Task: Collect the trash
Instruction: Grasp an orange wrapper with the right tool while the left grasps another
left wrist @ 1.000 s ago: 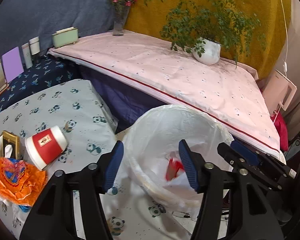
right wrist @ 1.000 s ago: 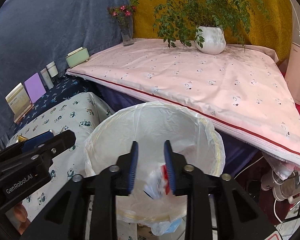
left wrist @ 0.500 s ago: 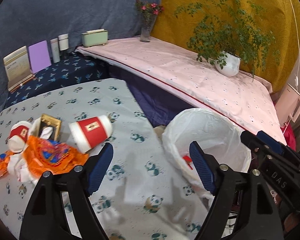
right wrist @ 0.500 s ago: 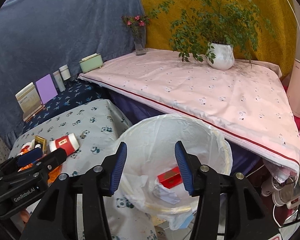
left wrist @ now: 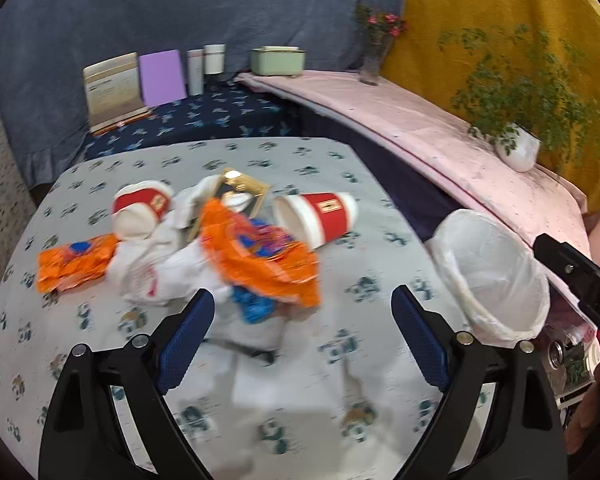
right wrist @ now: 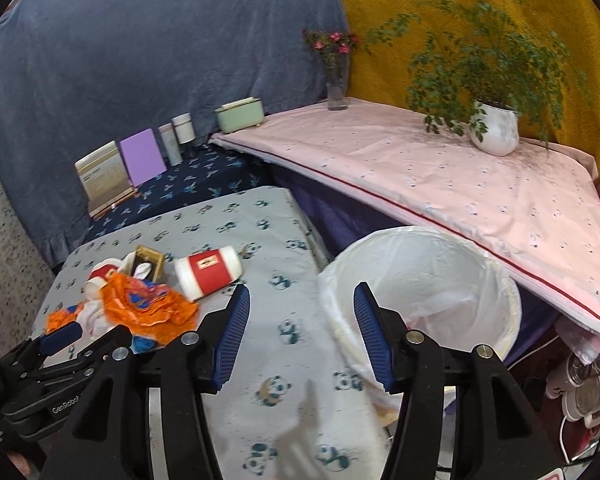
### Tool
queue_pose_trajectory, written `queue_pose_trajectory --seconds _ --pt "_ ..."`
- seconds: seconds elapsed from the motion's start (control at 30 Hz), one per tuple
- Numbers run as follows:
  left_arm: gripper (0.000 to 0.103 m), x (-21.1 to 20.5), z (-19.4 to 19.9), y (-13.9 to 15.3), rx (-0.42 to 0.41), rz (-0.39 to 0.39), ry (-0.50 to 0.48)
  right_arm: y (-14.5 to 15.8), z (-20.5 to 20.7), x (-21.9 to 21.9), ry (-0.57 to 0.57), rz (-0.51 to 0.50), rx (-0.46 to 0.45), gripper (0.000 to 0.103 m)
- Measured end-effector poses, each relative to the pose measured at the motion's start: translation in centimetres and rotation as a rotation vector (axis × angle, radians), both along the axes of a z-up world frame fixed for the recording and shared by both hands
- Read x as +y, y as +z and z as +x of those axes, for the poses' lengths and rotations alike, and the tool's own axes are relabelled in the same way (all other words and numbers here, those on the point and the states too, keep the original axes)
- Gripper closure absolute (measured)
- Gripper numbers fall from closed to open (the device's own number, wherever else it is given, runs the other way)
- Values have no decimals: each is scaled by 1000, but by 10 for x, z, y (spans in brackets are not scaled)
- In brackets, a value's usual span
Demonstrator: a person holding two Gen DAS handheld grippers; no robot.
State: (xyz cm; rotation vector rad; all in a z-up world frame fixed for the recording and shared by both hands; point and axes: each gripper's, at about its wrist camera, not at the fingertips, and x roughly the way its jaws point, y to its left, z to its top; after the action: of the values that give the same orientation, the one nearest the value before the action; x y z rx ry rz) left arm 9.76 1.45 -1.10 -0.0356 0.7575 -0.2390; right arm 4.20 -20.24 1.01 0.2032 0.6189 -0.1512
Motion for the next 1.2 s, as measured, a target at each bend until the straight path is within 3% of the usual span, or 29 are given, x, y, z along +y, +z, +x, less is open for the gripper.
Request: queue_pose_trajectory --seconds 0.37,0.73,1.2 --pt "15 95 0 -16 55 3 189 -7 13 70 134 1 29 50" --pt "10 163 10 -28 100 -13 323 -19 35 135 253 -18 59 50" --pt "10 241 59 -45 164 -88 461 -30 84 185 331 -41 88 50"
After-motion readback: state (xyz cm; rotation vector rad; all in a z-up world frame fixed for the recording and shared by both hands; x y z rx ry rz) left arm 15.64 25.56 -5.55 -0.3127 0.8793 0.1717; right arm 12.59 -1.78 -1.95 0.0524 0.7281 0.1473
